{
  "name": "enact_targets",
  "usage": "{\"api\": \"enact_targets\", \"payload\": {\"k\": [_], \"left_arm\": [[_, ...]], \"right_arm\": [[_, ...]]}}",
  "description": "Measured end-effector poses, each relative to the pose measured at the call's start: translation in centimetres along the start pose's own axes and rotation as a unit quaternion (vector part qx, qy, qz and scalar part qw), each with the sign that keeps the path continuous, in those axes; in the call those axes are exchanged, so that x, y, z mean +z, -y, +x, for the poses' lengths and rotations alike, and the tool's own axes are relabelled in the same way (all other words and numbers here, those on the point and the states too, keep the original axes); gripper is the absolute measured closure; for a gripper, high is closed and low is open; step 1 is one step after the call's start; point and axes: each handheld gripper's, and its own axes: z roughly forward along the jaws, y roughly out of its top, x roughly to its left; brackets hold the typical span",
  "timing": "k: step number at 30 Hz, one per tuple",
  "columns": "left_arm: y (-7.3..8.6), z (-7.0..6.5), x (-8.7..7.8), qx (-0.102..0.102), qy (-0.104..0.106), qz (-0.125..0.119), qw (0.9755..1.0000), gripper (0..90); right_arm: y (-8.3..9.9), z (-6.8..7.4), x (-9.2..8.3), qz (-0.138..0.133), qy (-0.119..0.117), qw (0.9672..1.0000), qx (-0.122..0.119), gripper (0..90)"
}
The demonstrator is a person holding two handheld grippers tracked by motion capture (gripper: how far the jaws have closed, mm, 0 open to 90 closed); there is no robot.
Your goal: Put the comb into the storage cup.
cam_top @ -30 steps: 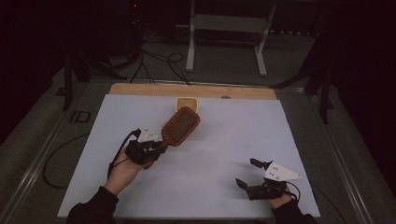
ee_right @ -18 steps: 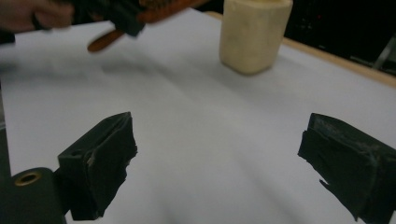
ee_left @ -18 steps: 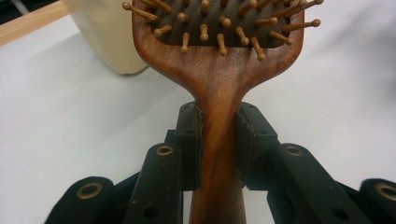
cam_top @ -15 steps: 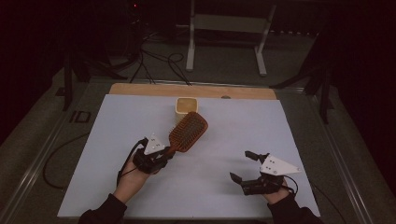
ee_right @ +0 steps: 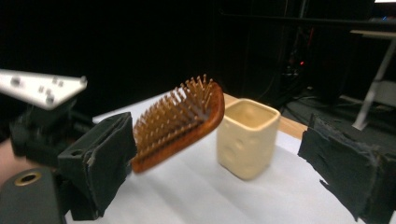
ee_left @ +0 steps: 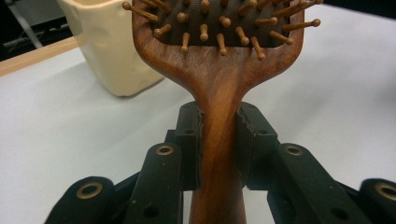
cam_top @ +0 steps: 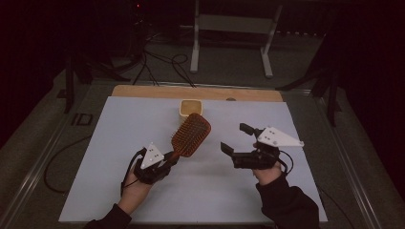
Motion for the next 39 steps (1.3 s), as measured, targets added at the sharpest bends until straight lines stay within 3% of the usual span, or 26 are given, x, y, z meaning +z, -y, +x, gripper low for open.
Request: {"api": "enact_targets", "payload": {"k": [5,9,13,21,25,31,33,36,39], "left_arm": [[0.2,-0.3,0.1,0.007,0.005,-0.005,1.0000,73.1],[0.1,-0.6,0.2,0.007,0.014,-0.012,0.9998,73.1],[0.1,-0.7,0.2,0.008,0.017,-0.019,0.9996,73.1],[0.2,-0.5,0.1,0.004,0.018,-0.026,0.9995,73.1],[0.2,-0.5,0.1,0.003,0.023,-0.025,0.9994,73.1],[0.2,-0.6,0.1,0.004,0.025,-0.028,0.9993,73.1],[0.2,-0.7,0.1,0.008,0.021,-0.029,0.9993,73.1],[0.2,-0.7,0.2,0.004,0.026,-0.031,0.9992,73.1],[0.2,-0.7,0.3,0.004,0.029,-0.029,0.9992,73.1]], "right_arm": [[-0.5,-0.1,2.7,-0.003,-0.021,0.9979,0.061,8.9],[-0.2,0.1,4.7,0.002,-0.016,0.9951,0.097,8.8],[0.2,0.1,6.0,0.002,-0.002,0.9897,0.143,8.8],[1.6,0.2,8.2,0.011,-0.041,0.9723,0.230,8.8],[2.1,0.4,8.8,0.005,-0.064,0.9589,0.276,8.8],[2.7,0.9,9.6,0.013,-0.068,0.9520,0.298,15.1],[2.8,0.9,9.7,0.012,-0.063,0.9524,0.298,22.2],[3.0,0.8,9.7,0.010,-0.067,0.9484,0.310,34.2],[3.1,0.9,9.7,0.013,-0.070,0.9487,0.308,41.4]]}}
